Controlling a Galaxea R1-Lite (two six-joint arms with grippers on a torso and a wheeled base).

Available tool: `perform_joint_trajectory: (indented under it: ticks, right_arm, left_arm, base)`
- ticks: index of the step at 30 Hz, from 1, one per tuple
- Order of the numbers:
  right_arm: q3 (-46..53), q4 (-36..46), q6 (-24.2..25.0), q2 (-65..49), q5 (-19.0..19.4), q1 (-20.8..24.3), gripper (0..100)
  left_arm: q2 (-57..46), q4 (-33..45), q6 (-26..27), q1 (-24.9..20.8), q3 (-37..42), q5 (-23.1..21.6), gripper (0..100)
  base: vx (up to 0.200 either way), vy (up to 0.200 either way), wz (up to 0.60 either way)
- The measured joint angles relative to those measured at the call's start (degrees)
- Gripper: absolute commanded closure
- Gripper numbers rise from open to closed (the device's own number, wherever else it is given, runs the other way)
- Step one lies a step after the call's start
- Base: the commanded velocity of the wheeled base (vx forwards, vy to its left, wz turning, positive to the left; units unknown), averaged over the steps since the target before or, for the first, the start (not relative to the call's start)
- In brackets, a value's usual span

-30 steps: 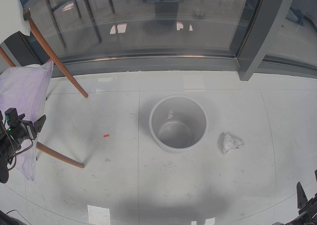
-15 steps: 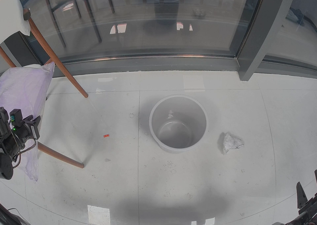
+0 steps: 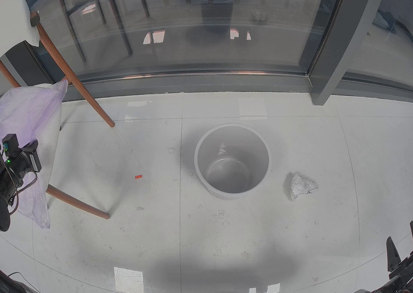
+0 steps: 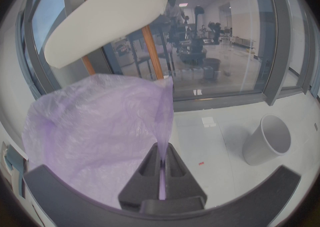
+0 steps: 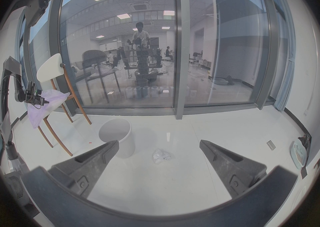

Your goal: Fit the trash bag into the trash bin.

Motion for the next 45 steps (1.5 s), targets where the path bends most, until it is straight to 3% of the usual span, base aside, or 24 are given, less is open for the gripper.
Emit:
perform_joint_trajectory:
  ticks: [9,16,26,34,40,45]
  right_arm:
    - [0.0,0.0,0.0,0.0,0.0,0.0,0]
    - [0.0,0.0,0.0,0.1,0.0,0.1,0]
    - [0.0,0.0,0.0,0.1,0.0,0.1,0]
    - [0.0,-0.1,0.0,0.2,0.0,0.1,0]
    - [0.0,-0.1,0.0,0.4,0.0,0.3,0]
    - [0.0,-0.1,0.0,0.6,0.0,0.3,0]
  left_arm:
    - [-8.0,0.5,-9.3,0.2,0.1,-2.1,100]
    - [-9.8,0.5,-12.1,0.0,0.3,-6.9,100]
    - [-10.0,0.5,-20.3,-0.9,-0.5,-8.2,100]
    - [-10.2,0.3,-31.0,-10.2,-0.7,-9.6,100]
    - [-10.3,0.0,-34.5,-17.6,-1.0,-12.4,100]
    - [-10.2,-1.0,-41.1,-25.3,-1.1,-14.5,100]
  base:
    - [0.000,0.000,0.00]
    - [0.000,0.000,0.00]
    - [0.000,0.000,0.00]
    - [0.000,0.000,0.00]
    - [0.000,0.000,0.00]
    - [0.000,0.000,0.00]
